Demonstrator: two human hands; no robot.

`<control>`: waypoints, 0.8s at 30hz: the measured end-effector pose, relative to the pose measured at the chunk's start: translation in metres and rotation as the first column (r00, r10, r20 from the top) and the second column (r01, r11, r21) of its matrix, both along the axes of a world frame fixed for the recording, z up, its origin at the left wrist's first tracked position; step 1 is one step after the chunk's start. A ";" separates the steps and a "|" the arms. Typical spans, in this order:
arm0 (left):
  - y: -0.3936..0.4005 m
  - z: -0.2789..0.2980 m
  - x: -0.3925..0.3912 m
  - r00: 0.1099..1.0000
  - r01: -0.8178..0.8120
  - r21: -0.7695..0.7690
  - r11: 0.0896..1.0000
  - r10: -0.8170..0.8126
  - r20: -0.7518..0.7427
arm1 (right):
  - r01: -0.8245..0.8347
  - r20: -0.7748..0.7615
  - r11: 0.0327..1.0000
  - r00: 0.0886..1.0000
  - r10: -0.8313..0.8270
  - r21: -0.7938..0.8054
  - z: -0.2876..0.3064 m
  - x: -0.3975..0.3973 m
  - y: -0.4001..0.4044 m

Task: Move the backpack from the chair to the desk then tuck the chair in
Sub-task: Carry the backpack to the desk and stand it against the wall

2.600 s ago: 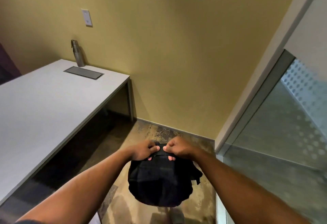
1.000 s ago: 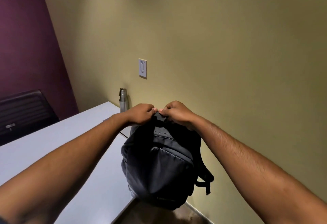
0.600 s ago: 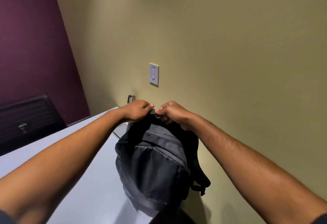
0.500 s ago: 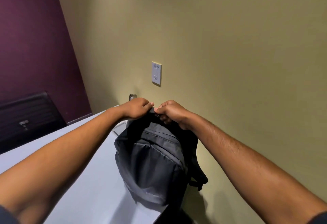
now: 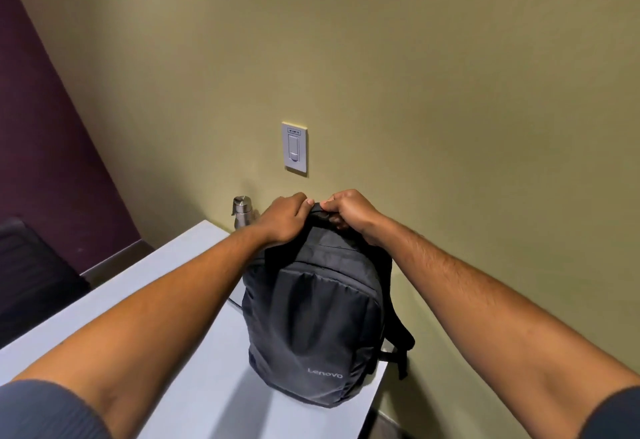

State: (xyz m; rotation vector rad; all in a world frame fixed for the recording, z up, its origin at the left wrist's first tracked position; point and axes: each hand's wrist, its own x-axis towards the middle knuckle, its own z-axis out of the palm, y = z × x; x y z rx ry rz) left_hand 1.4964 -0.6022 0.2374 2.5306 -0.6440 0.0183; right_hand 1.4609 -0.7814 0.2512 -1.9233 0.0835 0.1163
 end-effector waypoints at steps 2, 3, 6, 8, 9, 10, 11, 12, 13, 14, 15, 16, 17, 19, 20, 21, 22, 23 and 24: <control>0.000 -0.015 0.007 0.997 0.075 -0.013 0.997 -0.075 0.017 | 0.044 0.016 0.999 0.999 -0.043 -0.029 -0.010 0.005 -0.006; 0.001 -0.023 0.010 0.994 0.106 -0.004 0.994 -0.106 0.021 | 0.055 0.028 0.997 0.998 -0.054 -0.055 -0.016 0.006 -0.009; 0.009 -0.045 0.007 0.997 0.070 -0.017 0.997 -0.070 0.043 | 0.081 0.093 0.984 0.993 -0.066 -0.162 -0.029 0.007 -0.016; 0.017 -0.063 -0.004 0.994 -0.068 -0.118 0.991 0.077 0.079 | 0.117 0.148 0.968 0.985 -0.086 -0.220 -0.036 0.008 -0.019; 0.020 -0.073 -0.011 0.979 -0.164 -0.181 0.970 0.182 0.090 | 0.143 0.173 0.962 0.979 -0.104 -0.233 -0.039 0.008 -0.020; 0.025 -0.085 -0.018 0.951 -0.273 -0.256 0.927 0.300 0.071 | 0.166 0.192 0.957 0.974 -0.122 -0.237 -0.042 0.008 -0.022; 0.029 -0.096 -0.024 0.909 -0.392 -0.338 0.856 0.417 0.002 | 0.182 0.208 0.954 0.969 -0.133 -0.239 -0.045 0.007 -0.023; 0.034 -0.109 -0.030 0.848 -0.516 -0.403 0.756 0.518 -0.113 | 0.189 0.221 0.951 0.966 -0.135 -0.246 -0.047 0.006 -0.024; 0.039 -0.121 -0.034 0.767 -0.635 -0.426 0.644 0.592 -0.248 | 0.189 0.231 0.947 0.964 -0.129 -0.261 -0.049 0.005 -0.026; 0.043 -0.135 -0.039 0.671 -0.740 -0.401 0.540 0.638 -0.378 | 0.187 0.241 0.941 0.963 -0.119 -0.282 -0.050 0.004 -0.027; 0.047 -0.148 -0.045 0.568 -0.823 -0.337 0.457 0.661 -0.490 | 0.185 0.253 0.931 0.962 -0.105 -0.315 -0.051 0.002 -0.028; 0.050 -0.161 -0.053 0.466 -0.882 -0.249 0.400 0.666 -0.582 | 0.184 0.270 0.914 0.959 -0.086 -0.361 -0.052 0.001 -0.030; 0.051 -0.175 -0.061 0.367 -0.919 -0.150 0.363 0.657 -0.658 | 0.181 0.286 0.891 0.956 -0.060 -0.416 -0.054 -0.001 -0.031; 0.050 -0.201 -0.079 0.183 -0.959 -0.009 0.282 0.598 -0.781 | 0.156 0.302 0.844 0.953 0.008 -0.513 -0.058 -0.007 -0.033; 0.047 -0.213 -0.089 0.110 -0.974 0.016 0.226 0.533 -0.839 | 0.138 0.300 0.830 0.953 0.038 -0.541 -0.061 -0.010 -0.034; 0.041 -0.222 -0.097 0.064 -0.984 0.018 0.177 0.445 -0.893 | 0.120 0.297 0.818 0.953 0.064 -0.562 -0.063 -0.013 -0.035; 0.034 -0.228 -0.105 0.048 -0.989 0.004 0.146 0.351 -0.935 | 0.105 0.297 0.808 0.951 0.090 -0.580 -0.066 -0.014 -0.035; 0.025 -0.232 -0.110 0.052 -0.992 -0.020 0.125 0.262 -0.964 | 0.094 0.301 0.797 0.947 0.113 -0.596 -0.068 -0.016 -0.036; 0.016 -0.233 -0.113 0.059 -0.994 -0.040 0.099 0.190 -0.980 | 0.088 0.308 0.787 0.942 0.134 -0.611 -0.070 -0.017 -0.037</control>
